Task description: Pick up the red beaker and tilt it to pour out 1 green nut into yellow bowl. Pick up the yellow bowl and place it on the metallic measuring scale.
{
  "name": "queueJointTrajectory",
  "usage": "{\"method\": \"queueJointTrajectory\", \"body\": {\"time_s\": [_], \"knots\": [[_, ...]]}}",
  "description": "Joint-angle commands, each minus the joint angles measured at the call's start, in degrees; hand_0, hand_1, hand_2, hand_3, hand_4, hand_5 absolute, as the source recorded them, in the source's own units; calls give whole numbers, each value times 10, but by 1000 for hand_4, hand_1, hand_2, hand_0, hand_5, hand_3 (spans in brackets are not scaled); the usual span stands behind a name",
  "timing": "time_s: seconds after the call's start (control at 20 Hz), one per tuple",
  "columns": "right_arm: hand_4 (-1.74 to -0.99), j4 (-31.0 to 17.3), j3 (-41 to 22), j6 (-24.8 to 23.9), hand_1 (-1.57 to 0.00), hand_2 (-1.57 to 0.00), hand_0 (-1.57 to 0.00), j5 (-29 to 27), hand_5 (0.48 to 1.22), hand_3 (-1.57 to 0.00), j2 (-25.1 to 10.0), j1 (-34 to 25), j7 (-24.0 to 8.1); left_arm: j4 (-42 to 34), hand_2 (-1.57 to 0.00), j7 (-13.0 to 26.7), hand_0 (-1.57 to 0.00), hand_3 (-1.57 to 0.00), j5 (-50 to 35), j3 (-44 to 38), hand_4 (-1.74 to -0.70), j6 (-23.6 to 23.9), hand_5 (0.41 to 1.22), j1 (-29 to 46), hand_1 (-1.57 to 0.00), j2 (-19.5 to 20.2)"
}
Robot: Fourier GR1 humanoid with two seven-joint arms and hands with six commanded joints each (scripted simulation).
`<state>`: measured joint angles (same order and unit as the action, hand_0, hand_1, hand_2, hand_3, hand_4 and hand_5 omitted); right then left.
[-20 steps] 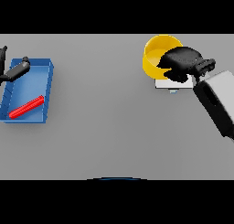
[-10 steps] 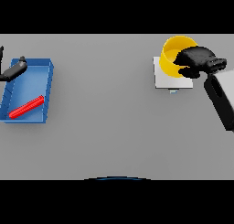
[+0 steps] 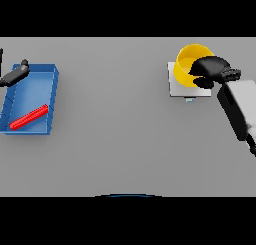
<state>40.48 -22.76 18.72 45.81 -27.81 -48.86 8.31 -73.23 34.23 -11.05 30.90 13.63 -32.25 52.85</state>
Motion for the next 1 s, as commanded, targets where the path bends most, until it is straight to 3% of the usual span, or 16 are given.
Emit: {"method": "queueJointTrajectory", "body": {"time_s": [0.0,0.1,0.15,0.2,0.25,0.35,0.45,0.55,0.8,0.95], "knots": [[-1721,-2,2,3,-1420,-1568,-1548,-3,1221,-1481,1,-1,0,-5,1,1,1,1,-2,0,-806,0,734,3,1,1],[-1728,-13,6,13,-1411,-1569,-1536,-7,1221,-1165,6,-7,-1,-3,1,-1,1,1,2,2,-811,3,740,-2,1,-4],[-1659,-19,9,20,-1443,-1496,-1543,-11,1221,-1022,11,-11,-11,2,1,-3,1,1,0,1,-813,2,745,0,1,-6],[-1596,-24,12,20,-1350,-1348,-1525,-14,1134,-907,9,-12,-10,3,1,1,1,1,0,3,-812,-1,745,-3,1,-8],[-1548,-29,15,23,-1083,-1132,-1219,-14,1053,-824,9,-19,-13,6,1,4,1,1,2,4,-812,0,744,-10,1,-10],[-1470,-42,15,31,-692,-810,-780,-15,928,-711,6,-24,2,10,1,4,1,1,3,5,-812,-1,745,-9,1,-13],[-1425,-49,15,35,-443,-597,-499,-14,851,-635,6,-26,3,20,1,-6,1,1,7,7,-805,-1,740,-10,1,-18],[-1397,-61,11,30,-283,-449,-319,-10,799,-572,14,-27,8,22,1,-5,1,1,5,5,-809,0,739,-12,1,-21],[-1336,-75,-4,30,-92,-207,-104,2,741,-413,10,-33,40,18,1,-10,1,1,3,4,-812,-1,734,-10,1,-19],[-1308,-78,-5,36,-47,-115,-53,4,733,-348,11,-36,36,24,1,-7,1,1,5,3,-821,2,734,-14,1,-21]]}}
